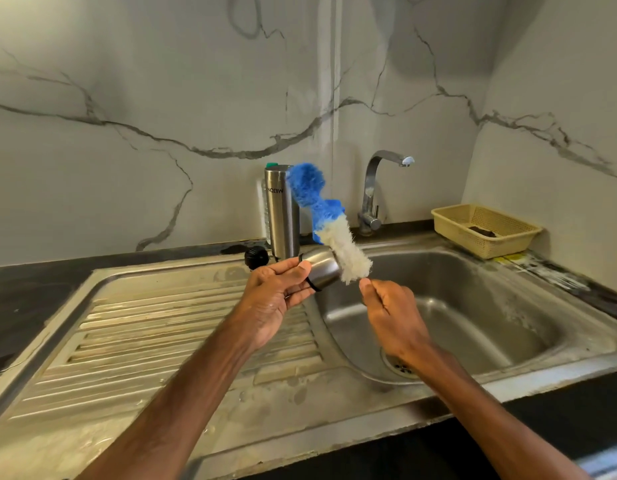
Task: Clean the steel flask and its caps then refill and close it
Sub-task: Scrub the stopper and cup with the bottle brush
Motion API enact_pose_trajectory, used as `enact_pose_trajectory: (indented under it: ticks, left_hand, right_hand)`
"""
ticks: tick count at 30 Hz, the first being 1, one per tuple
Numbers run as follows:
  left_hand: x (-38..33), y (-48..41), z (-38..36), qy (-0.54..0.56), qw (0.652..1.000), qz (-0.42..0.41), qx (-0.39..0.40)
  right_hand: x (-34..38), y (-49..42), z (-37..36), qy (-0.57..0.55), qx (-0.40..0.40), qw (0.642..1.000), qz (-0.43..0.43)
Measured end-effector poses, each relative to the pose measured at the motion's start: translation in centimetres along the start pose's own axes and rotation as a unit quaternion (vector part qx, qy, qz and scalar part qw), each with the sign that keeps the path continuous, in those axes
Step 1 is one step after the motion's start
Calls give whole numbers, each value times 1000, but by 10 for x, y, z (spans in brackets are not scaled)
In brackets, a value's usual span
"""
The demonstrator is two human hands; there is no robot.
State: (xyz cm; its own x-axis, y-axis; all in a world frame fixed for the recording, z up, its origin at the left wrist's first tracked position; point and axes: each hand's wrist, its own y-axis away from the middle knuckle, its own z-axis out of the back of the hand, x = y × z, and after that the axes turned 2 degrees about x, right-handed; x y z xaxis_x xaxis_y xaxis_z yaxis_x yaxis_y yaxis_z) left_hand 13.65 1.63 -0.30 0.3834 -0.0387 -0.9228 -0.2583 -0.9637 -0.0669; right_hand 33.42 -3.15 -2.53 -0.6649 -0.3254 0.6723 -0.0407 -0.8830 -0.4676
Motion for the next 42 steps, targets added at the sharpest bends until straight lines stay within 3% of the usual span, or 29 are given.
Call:
enact_pose_trajectory:
  ticks: [6, 9, 13, 17, 19, 21, 25, 30, 42]
  left_hand:
    - [0, 0, 1, 9, 1000, -10, 14]
    - [2, 1, 0, 8, 1000, -8, 21]
    - [0, 0, 2, -3, 999, -31, 11]
    - [5, 3, 0, -72, 996, -46, 10]
    - [2, 3, 0, -117, 990, -76, -5]
    - [3, 0, 1, -187, 976, -113, -18]
    - [12, -1, 1, -383, 897, -220, -25]
    - [14, 4, -12, -436, 848, -296, -52]
    - [12, 7, -14, -455, 820, -331, -102]
  right_hand:
    - [-1, 1, -2, -11, -9, 1000, 16]
    - [-4, -4, -4, -3, -4, 1000, -16]
    - [-5, 1, -6, -6, -8, 1000, 23]
    - [-4, -3, -7, 3, -8, 1000, -11]
    - [-4, 0, -7, -3, -8, 1000, 13]
    - [-4, 5, -8, 11, 21, 999, 35]
    - [0, 3, -14, 43, 31, 999, 11]
    - [-3, 1, -11, 73, 3, 997, 12]
    - [2, 4, -8, 33, 19, 999, -2]
